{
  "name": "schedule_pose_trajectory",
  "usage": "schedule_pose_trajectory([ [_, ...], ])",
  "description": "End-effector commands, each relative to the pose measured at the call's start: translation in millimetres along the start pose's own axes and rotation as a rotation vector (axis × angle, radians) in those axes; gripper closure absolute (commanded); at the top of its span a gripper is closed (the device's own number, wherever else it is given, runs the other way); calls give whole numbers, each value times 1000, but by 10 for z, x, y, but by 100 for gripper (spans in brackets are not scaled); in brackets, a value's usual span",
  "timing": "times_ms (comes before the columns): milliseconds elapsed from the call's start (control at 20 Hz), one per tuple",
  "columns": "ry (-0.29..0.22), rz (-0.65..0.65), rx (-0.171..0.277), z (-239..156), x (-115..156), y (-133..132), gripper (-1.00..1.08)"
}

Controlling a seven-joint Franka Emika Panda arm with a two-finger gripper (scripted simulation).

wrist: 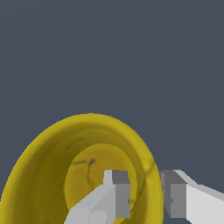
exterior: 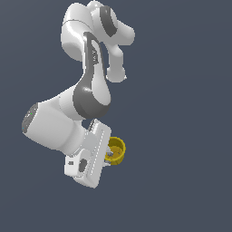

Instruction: Pick up the object and move it to a goal position.

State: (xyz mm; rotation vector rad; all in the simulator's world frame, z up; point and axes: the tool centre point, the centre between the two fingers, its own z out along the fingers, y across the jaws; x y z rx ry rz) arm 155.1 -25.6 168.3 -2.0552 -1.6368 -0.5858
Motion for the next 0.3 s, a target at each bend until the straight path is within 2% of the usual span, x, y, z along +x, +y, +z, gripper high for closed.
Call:
schedule_pose_trajectory([
  [0, 0, -1, -2, -43, 43, 24, 108],
  [250, 1, -1, -2, -57, 60, 37, 108],
])
